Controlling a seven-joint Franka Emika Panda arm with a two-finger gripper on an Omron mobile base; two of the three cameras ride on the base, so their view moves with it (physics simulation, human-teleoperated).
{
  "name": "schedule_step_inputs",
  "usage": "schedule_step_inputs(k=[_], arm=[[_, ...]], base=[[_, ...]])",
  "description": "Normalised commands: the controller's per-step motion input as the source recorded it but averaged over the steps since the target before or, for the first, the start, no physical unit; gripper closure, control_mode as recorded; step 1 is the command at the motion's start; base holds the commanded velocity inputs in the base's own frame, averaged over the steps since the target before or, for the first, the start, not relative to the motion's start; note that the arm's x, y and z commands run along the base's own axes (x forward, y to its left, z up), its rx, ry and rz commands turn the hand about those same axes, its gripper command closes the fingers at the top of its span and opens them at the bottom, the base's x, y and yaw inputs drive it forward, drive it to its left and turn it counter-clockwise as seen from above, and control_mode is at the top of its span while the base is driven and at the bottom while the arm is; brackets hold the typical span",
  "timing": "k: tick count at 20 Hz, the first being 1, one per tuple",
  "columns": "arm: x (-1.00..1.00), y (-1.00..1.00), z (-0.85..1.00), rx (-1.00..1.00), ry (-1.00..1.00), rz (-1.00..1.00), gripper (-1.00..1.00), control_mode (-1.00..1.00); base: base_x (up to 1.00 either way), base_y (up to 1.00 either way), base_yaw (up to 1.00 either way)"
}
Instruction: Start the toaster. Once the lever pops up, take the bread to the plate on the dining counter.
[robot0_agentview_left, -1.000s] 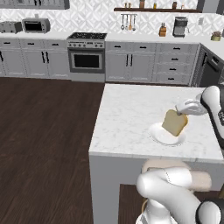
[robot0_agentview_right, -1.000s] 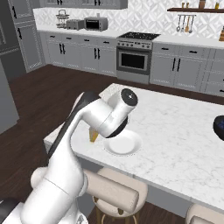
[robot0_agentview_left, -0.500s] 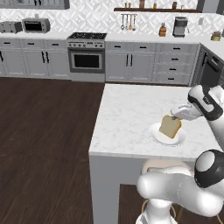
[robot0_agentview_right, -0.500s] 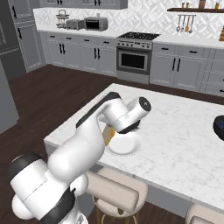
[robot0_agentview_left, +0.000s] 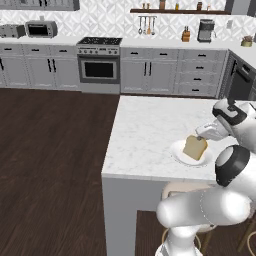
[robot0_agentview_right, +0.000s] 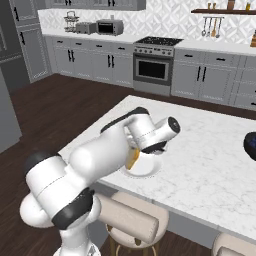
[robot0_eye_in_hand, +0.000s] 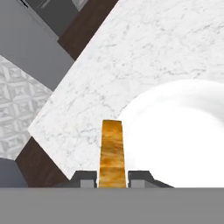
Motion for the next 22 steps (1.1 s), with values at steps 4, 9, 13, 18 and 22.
schedule_step_inputs(k=[4, 9, 13, 18, 22], arm=[[0.24, -0.03, -0.42, 0.0, 0.02, 0.0, 1.0, -1.0], [0.35, -0.02, -0.33, 0.0, 0.0, 0.0, 1.0, -1.0], [0.39, 0.0, -0.35, 0.0, 0.0, 0.0, 1.0, -1.0], [0.16, -0.1, -0.3, 0.0, 0.0, 0.01, 1.0, -1.0], [0.0, -0.1, -0.28, 0.0, 0.0, 0.02, -1.0, -1.0]], base=[[0.0, 0.0, 0.0], [0.0, 0.0, 0.0], [0.0, 0.0, 0.0], [0.0, 0.0, 0.0], [0.0, 0.0, 0.0]])
